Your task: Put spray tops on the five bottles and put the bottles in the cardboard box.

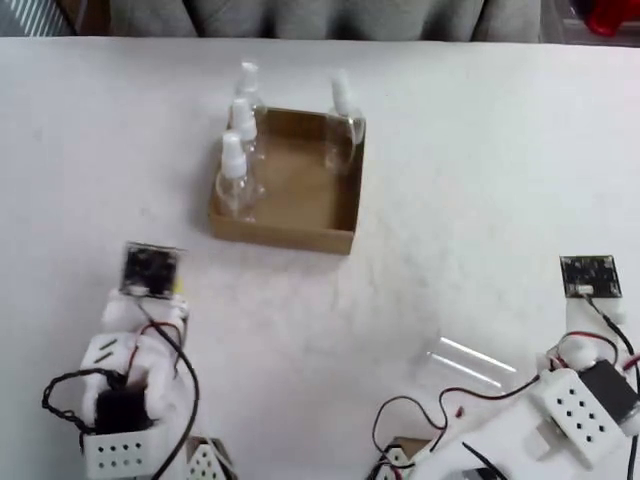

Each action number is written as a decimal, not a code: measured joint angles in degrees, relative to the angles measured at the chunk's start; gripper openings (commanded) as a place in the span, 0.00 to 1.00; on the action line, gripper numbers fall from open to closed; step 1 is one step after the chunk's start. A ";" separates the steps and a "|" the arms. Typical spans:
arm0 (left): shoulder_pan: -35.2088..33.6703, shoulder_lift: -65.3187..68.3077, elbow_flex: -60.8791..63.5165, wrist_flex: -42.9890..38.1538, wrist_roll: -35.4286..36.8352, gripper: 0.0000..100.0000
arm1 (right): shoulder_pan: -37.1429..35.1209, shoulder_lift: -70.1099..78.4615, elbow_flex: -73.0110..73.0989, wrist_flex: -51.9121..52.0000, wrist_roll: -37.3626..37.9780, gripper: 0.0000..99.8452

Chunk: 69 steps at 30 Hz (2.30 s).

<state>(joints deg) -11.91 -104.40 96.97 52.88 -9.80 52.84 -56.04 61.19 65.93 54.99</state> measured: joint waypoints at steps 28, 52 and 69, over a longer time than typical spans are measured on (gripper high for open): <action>-0.09 55.47 -41.23 30.33 2.20 0.07 | -1.58 -0.09 6.86 -1.76 6.24 0.03; 1.14 68.31 -25.67 8.18 11.43 0.23 | -3.43 -0.35 11.16 -8.88 6.24 0.03; 1.14 68.31 -26.20 7.21 11.52 0.02 | -3.43 -0.44 10.99 -8.79 6.15 0.03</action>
<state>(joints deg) -10.77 -36.09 70.77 60.09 1.71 49.41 -56.48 72.18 57.14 61.14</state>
